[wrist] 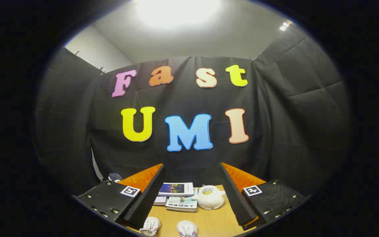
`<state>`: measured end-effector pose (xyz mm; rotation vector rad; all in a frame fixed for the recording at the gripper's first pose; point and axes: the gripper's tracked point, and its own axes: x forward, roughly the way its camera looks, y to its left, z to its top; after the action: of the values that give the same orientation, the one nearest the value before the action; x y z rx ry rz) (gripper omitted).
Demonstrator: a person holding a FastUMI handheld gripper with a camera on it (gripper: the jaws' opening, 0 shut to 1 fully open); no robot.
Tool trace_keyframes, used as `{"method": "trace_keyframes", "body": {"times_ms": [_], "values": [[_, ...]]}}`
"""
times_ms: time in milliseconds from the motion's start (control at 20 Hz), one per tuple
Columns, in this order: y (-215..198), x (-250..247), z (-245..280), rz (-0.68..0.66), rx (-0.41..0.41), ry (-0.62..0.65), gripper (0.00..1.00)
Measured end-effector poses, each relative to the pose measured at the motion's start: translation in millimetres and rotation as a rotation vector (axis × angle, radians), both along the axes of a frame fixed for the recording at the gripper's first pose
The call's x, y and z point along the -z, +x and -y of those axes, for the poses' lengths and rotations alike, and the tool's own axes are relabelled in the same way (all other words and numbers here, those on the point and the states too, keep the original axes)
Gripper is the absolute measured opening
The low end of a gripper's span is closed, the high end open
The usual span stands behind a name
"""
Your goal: Open the storage box then place both shoes into the box .Put the left shoe in first, then the right shoe, with the right side of both shoes facing outward in a uniform manner.
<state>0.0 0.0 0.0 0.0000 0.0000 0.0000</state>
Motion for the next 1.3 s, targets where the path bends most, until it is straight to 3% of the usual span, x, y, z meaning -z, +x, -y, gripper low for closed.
{"method": "trace_keyframes", "body": {"times_ms": [450,950,1300], "values": [[0,6,6,0.0,0.014,-0.01,0.98],[11,16,-13,-0.02,-0.029,-0.018,0.98],[22,48,-46,-0.089,-0.14,0.037,0.98]]}}
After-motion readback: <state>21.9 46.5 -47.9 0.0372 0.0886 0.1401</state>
